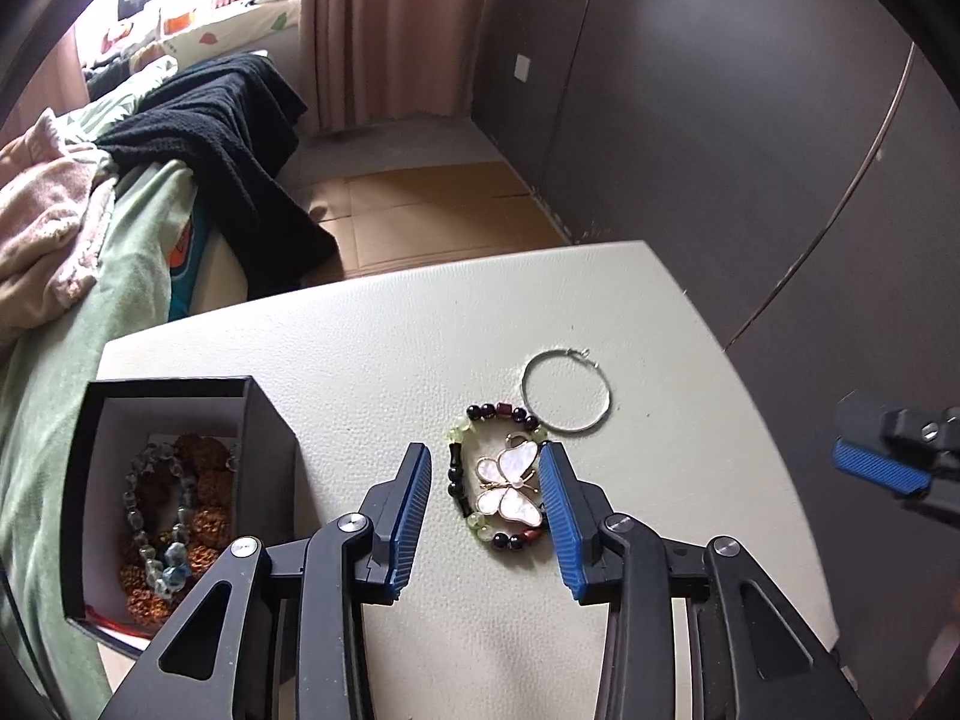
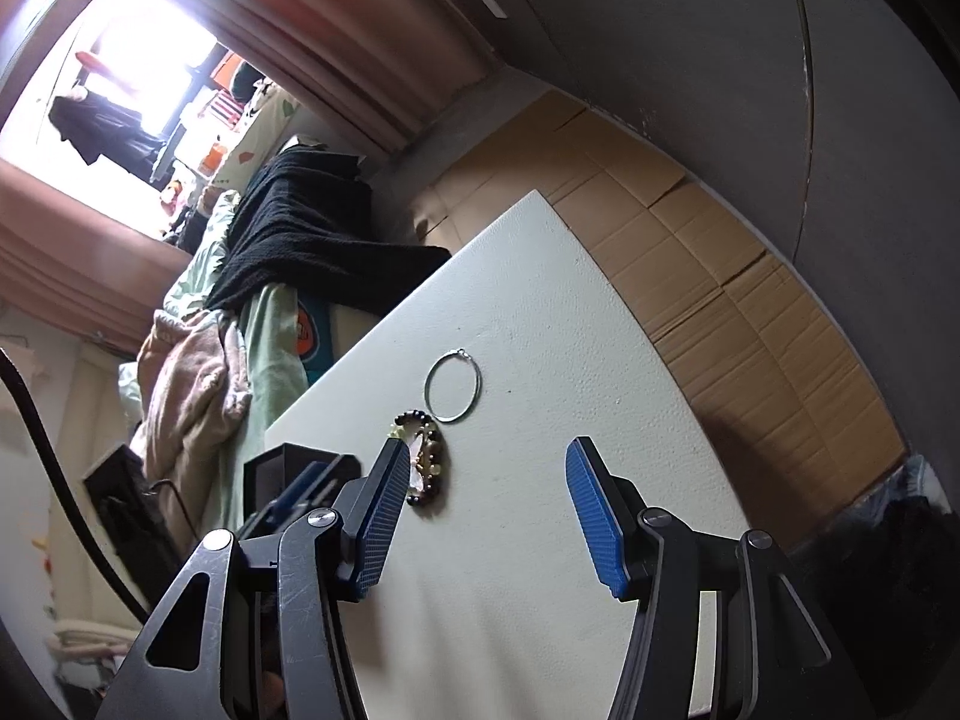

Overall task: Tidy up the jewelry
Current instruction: 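Reach the left gripper to the white butterfly bead bracelet and grasp it, then carry the butterfly bracelet into the box with left while right grasps the white butterfly earring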

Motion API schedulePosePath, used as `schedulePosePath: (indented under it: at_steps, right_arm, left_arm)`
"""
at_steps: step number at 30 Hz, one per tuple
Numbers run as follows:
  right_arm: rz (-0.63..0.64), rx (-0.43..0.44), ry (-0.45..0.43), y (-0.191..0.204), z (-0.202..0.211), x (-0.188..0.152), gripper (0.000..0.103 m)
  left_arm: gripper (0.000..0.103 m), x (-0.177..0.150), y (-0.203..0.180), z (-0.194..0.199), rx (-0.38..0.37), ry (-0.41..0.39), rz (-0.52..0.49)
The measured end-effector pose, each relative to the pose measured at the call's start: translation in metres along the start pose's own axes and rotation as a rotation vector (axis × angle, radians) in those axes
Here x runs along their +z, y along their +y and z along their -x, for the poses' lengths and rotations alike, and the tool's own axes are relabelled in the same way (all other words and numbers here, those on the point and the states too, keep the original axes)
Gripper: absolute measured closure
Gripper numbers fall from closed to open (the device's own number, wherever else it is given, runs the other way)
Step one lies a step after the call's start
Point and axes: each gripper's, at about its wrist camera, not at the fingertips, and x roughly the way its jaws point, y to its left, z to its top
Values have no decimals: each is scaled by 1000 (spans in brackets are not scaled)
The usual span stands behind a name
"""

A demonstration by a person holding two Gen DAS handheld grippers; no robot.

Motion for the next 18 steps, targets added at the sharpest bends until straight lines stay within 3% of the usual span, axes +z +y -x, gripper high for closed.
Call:
schedulePosePath:
  at_steps: [6, 9, 13, 15, 18]
  right_arm:
    - [6, -6, 8, 4, -4, 0, 48]
    - [14, -27, 12, 4, -6, 0, 48]
    - [16, -25, 19, 4, -6, -1, 48]
    - [23, -27, 21, 6, -6, -2, 48]
    - [35, -30, 29, 10, -8, -3, 48]
  left_arm:
    - [68, -5, -1, -21, 50, 39, -11]
    - [68, -8, 0, -29, 123, 47, -19]
    - [77, -10, 6, -31, 78, 52, 6]
    - [95, -10, 8, -32, 37, 72, 11]
    - [95, -13, 4, -31, 31, 79, -19]
